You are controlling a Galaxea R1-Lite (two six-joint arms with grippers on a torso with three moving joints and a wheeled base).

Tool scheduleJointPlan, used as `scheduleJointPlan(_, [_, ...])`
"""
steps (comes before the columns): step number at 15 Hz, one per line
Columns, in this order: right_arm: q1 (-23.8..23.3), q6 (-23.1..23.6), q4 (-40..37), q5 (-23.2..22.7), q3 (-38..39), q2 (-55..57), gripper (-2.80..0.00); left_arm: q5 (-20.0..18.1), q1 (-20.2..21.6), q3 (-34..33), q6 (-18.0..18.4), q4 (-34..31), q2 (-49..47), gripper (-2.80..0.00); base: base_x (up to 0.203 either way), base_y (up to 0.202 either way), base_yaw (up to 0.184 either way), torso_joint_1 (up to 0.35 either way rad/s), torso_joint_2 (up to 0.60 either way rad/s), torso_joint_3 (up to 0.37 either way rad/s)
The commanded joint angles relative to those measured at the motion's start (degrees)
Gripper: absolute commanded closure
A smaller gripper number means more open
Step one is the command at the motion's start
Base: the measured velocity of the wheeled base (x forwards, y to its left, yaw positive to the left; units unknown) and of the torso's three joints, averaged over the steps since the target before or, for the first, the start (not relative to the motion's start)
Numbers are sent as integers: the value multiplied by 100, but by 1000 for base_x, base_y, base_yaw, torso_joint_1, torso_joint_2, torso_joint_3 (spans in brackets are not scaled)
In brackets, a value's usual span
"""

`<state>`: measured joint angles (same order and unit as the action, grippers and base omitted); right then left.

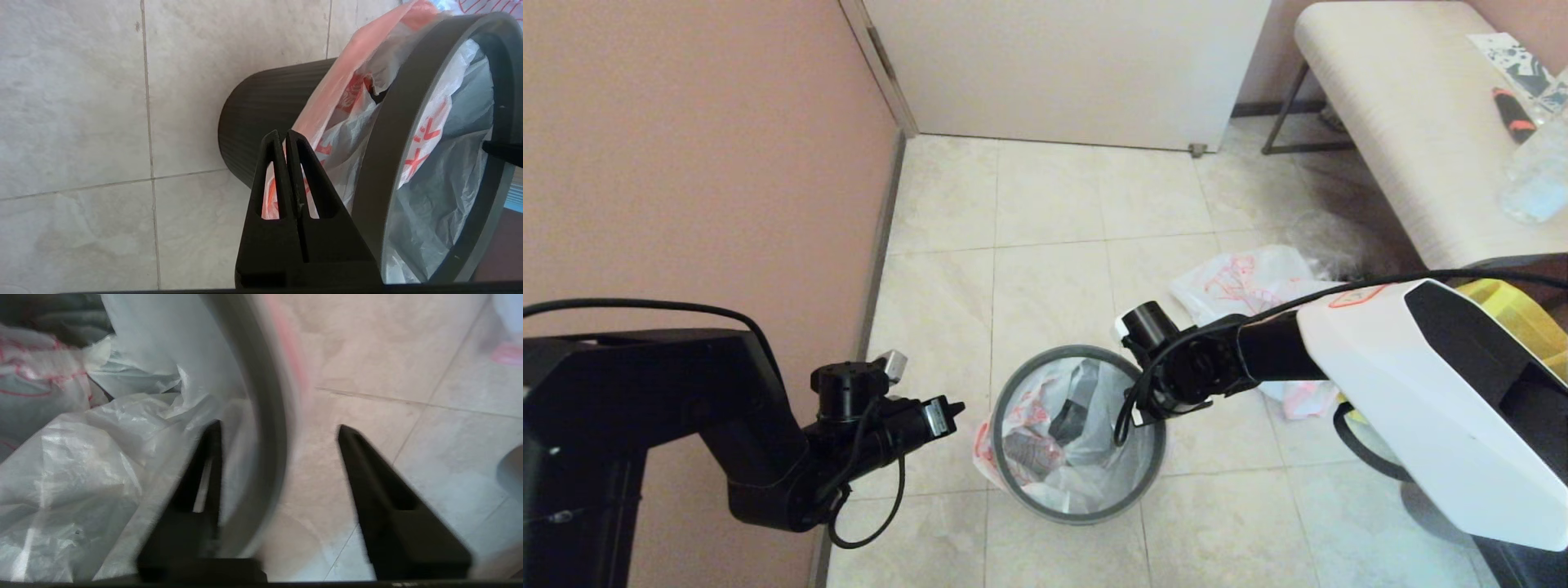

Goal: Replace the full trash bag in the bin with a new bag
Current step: Place the trash can ring on the trash can

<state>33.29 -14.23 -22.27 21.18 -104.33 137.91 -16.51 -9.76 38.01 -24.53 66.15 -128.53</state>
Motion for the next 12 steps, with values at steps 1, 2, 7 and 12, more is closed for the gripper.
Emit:
scheduleJointPlan(1, [10,-112,-17,-31,288,-418,-280,-11,-8,-4,-17,39,3,0,0,0,0,0,0,0])
scheduleJointPlan(2, [10,-193,-12,-124,453,-600,-280,-18,-17,-16,-17,39,12,0,0,0,0,0,0,0])
scheduleJointPlan(7, [-365,-742,46,-3142,1253,-1634,-280,-898,30,-443,2,47,369,0,0,0,0,0,0,0])
scheduleJointPlan(12, [-1016,-818,729,-5005,1656,-1454,0,-2542,463,-880,24,109,696,0,0,0,0,0,0,0])
